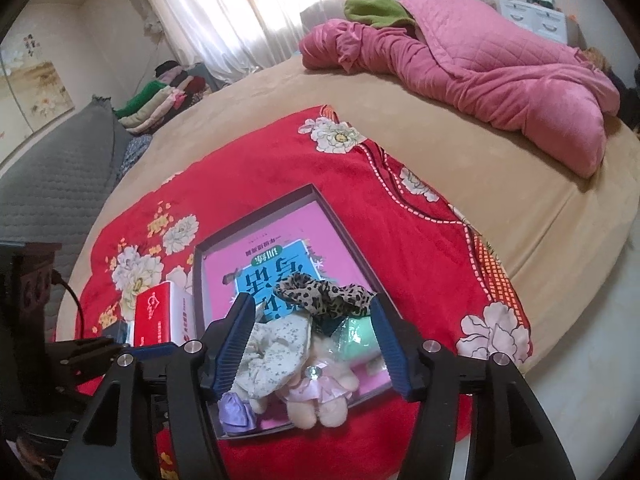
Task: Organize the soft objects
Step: 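Move both tools back over the remaining items beside the tray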
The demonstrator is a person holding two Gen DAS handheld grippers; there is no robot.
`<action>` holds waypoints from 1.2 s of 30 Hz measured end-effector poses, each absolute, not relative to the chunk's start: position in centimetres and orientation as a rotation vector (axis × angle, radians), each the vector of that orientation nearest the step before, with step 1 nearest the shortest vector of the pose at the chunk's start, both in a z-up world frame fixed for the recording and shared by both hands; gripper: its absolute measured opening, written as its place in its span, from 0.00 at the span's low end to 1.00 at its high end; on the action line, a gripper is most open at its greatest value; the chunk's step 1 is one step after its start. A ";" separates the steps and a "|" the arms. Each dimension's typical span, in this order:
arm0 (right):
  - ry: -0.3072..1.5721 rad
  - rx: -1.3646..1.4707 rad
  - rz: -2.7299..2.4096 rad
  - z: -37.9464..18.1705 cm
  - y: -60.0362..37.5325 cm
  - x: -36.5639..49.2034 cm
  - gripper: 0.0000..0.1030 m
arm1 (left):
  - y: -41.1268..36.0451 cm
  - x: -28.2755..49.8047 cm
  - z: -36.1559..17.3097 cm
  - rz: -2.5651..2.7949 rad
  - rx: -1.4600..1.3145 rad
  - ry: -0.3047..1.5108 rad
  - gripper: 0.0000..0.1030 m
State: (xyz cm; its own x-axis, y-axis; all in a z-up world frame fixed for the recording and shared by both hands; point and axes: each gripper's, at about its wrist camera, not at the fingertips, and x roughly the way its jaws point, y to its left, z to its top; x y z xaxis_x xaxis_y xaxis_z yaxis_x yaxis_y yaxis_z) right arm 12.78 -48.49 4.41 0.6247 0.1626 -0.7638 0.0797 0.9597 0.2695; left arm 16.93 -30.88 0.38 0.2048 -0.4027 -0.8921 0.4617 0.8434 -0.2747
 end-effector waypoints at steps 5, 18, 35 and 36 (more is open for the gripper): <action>0.893 0.252 0.036 4.9 -47.5 12.5 0.67 | -29.9 16.7 1.0 -0.577 0.053 1.210 0.73; 0.859 0.208 0.013 6.5 -45.2 11.2 0.75 | -25.8 15.2 2.9 -0.494 0.026 1.169 0.77; 0.796 0.247 0.014 9.2 -42.6 9.7 0.76 | -19.3 12.4 5.5 -0.412 -0.012 1.105 0.78; 0.794 0.243 0.015 9.4 -42.4 9.6 0.76 | -19.1 12.1 5.8 -0.393 0.016 1.094 0.78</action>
State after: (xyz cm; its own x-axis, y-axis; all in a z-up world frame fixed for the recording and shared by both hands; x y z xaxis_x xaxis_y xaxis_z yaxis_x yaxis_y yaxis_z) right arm 9.63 -42.38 9.38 0.7024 0.1047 -0.7041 0.0773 0.9720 0.2217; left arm 12.14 -19.09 5.78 0.3971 -0.3025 -0.8665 0.3183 0.9309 -0.1791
